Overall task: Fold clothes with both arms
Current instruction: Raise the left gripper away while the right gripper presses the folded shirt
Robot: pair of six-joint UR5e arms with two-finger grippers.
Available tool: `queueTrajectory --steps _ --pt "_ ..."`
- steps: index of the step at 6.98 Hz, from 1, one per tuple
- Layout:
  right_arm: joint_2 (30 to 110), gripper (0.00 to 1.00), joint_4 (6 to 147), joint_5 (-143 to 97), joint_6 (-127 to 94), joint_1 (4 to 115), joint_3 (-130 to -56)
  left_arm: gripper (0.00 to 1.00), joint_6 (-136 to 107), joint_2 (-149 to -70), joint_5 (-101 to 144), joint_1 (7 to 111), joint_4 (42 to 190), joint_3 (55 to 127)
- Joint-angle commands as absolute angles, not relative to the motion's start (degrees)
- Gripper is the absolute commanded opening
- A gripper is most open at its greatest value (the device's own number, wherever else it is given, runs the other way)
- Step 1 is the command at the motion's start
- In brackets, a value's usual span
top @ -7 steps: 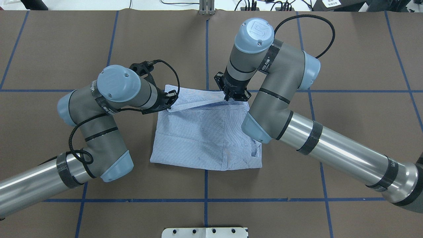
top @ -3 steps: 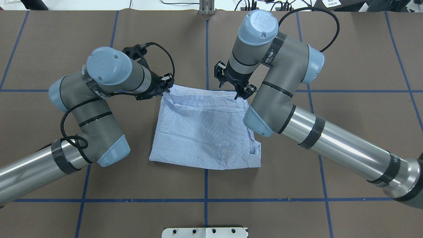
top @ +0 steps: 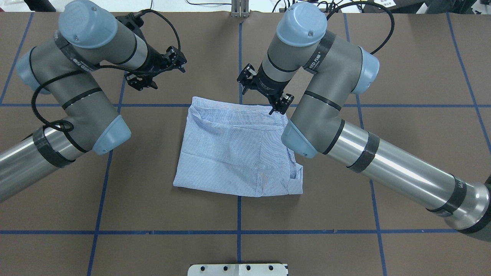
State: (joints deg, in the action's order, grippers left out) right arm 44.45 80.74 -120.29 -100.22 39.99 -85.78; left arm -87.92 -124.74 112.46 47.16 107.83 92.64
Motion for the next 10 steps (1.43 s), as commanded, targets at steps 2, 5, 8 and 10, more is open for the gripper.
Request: queueTrajectory --steps 2,5,8,10 --pt "50.96 1.0 82.08 -115.77 -100.1 30.0 -92.81 0.99 -84.46 -122.35 112.94 48.43 104.24 96.59" --pt "51.24 1.0 93.31 -116.28 -100.72 26.9 -100.18 0.99 -84.29 -122.26 112.85 48.34 104.33 96.33" --pt "55.1 1.0 92.81 -115.67 -100.11 24.0 -99.32 0.99 -84.55 -122.43 112.94 48.25 104.24 96.5" --pt "55.46 1.0 90.28 -114.1 -98.71 23.99 -95.83 0.99 -84.64 -122.61 112.94 48.25 104.24 96.5"
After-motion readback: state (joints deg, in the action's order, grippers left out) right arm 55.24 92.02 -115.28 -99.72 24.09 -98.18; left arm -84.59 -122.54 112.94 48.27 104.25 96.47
